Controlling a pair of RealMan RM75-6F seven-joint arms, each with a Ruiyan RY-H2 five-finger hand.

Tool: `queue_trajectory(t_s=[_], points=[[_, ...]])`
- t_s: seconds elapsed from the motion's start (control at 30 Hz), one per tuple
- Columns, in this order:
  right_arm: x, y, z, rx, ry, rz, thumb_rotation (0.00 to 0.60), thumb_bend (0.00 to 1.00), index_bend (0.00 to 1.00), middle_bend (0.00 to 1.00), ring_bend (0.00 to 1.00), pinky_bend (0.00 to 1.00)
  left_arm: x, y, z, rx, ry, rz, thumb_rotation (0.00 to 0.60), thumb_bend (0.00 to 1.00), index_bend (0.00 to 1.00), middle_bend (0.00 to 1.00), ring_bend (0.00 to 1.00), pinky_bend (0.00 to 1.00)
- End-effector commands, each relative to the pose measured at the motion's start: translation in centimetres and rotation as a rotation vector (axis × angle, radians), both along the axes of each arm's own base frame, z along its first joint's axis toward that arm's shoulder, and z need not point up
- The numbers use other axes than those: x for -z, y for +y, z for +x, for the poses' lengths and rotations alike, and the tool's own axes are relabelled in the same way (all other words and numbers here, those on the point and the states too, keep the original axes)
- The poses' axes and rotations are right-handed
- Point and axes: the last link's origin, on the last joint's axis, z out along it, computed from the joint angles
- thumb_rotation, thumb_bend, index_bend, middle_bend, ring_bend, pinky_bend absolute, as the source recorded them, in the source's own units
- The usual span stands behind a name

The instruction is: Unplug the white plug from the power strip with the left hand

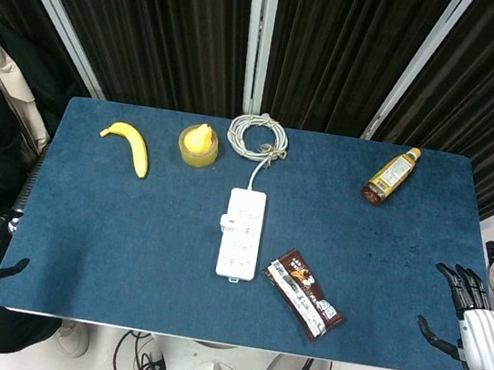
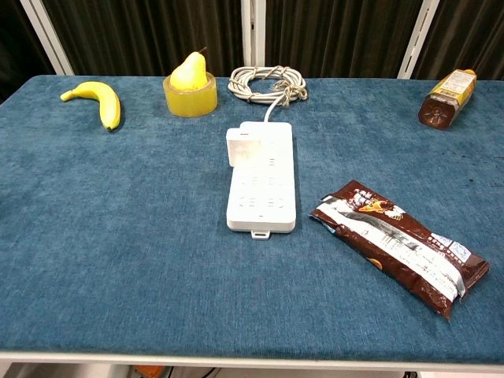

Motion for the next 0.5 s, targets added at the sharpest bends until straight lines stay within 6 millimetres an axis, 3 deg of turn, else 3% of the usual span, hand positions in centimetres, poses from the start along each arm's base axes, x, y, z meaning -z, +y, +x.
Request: queue_trajectory(t_s=[0.03, 0.37, 0.5], points=[[0.5, -0.5, 0.4, -0.007, 0.026, 0.010, 0.600, 0.24, 0.00, 0.13, 0.00, 0.00, 0.1, -0.1, -0.2, -0.006, -0.007, -0.005, 0.600, 0.04, 0.27, 0.24, 0.12, 0.11], [1.2, -0.8, 1.0, -0.032, 0.054, 0.034, 0.600, 0.25, 0.00, 0.13, 0.00, 0.00, 0.0, 0.2, 0.0, 0.012, -0.006, -0.007, 0.600, 0.04, 0.27, 0.24, 0.12, 0.11], [3.1, -2.4, 2.6, -0.132, 0.114, 0.099, 0.600, 0.25, 0.00, 0.13, 0.00, 0.00, 0.2, 1.6, 0.9, 0.062, -0.016, -0.022, 0.600, 0.04, 0.27, 0.24, 0.12, 0.11]])
